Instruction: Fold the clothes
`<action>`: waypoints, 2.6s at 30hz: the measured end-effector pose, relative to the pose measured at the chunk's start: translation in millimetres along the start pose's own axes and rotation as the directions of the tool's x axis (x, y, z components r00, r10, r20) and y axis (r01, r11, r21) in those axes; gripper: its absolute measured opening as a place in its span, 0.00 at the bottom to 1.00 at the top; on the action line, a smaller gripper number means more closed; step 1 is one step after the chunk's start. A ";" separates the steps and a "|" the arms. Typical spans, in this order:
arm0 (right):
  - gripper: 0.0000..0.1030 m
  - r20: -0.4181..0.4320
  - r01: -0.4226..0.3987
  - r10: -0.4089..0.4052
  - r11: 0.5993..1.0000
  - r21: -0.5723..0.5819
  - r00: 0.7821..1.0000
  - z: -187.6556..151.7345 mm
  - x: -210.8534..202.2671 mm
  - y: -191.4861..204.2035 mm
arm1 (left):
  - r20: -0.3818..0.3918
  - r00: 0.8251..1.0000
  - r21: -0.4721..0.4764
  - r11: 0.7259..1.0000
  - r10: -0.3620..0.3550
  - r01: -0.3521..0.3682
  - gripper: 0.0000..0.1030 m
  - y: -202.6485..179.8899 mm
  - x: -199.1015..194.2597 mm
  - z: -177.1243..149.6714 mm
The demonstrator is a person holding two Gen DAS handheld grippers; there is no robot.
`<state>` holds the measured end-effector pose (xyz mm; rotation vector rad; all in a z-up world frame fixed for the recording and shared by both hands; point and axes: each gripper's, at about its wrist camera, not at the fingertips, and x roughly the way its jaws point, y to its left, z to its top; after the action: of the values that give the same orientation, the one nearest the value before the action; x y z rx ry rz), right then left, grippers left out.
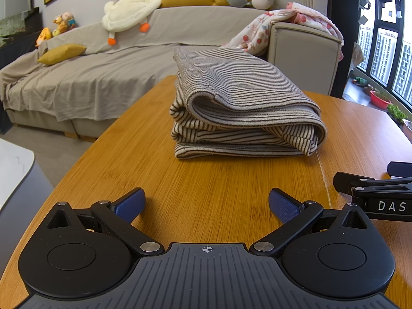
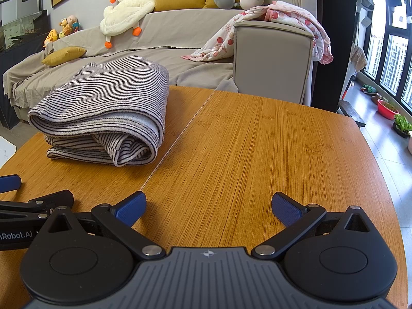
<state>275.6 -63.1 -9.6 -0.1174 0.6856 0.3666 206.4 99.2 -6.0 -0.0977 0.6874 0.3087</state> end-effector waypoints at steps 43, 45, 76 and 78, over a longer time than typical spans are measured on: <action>1.00 0.001 0.002 -0.002 1.000 0.000 1.000 0.8 2.2 0.8 | 0.001 1.000 0.029 0.999 -0.024 0.024 1.00 2.6 1.3 1.3; 1.00 0.001 0.003 -0.003 1.000 0.001 1.000 0.8 2.0 1.3 | 0.000 0.999 0.038 0.998 -0.048 0.048 1.00 4.6 2.5 1.4; 1.00 0.000 -0.012 0.012 1.000 -0.012 1.000 -2.2 -1.6 2.6 | -0.021 1.000 0.008 1.000 -0.017 0.017 1.00 5.8 -1.3 0.3; 1.00 0.000 -0.012 0.012 1.000 -0.012 1.000 -2.2 -1.6 2.6 | -0.021 1.000 0.009 1.000 -0.017 0.017 1.00 5.9 -0.9 0.4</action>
<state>272.2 -61.6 -10.2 -0.1246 0.6839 0.3817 204.2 104.6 -5.0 -0.0986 0.7085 0.2885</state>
